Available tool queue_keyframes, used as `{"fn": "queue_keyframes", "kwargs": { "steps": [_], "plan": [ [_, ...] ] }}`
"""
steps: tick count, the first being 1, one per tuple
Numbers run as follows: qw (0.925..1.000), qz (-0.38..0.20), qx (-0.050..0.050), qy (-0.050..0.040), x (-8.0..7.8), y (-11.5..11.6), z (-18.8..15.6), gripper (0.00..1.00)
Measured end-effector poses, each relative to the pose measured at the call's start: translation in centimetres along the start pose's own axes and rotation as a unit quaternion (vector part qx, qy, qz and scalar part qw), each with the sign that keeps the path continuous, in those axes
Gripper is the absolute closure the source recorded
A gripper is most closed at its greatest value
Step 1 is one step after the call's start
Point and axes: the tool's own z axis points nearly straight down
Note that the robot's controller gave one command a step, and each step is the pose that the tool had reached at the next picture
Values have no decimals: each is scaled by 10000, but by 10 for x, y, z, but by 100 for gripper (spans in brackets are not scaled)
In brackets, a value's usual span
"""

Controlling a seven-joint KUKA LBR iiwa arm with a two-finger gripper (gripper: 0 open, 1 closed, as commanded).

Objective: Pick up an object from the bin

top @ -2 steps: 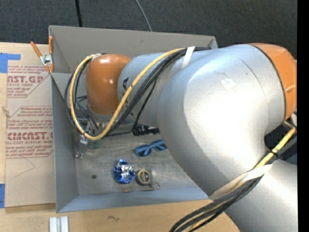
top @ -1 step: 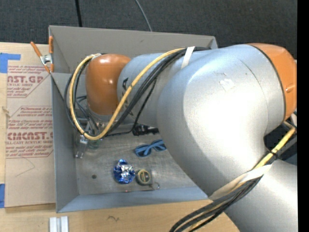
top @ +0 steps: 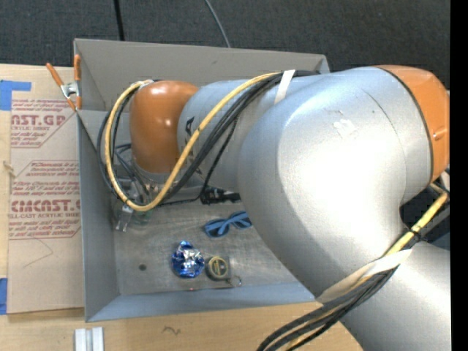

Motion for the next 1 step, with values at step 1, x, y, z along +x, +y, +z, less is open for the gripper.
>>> {"fn": "queue_keyframes", "kwargs": {
  "steps": [1],
  "plan": [
    [10000, -3, -6, -9, -1, 2, -52, 100]
  ]
}}
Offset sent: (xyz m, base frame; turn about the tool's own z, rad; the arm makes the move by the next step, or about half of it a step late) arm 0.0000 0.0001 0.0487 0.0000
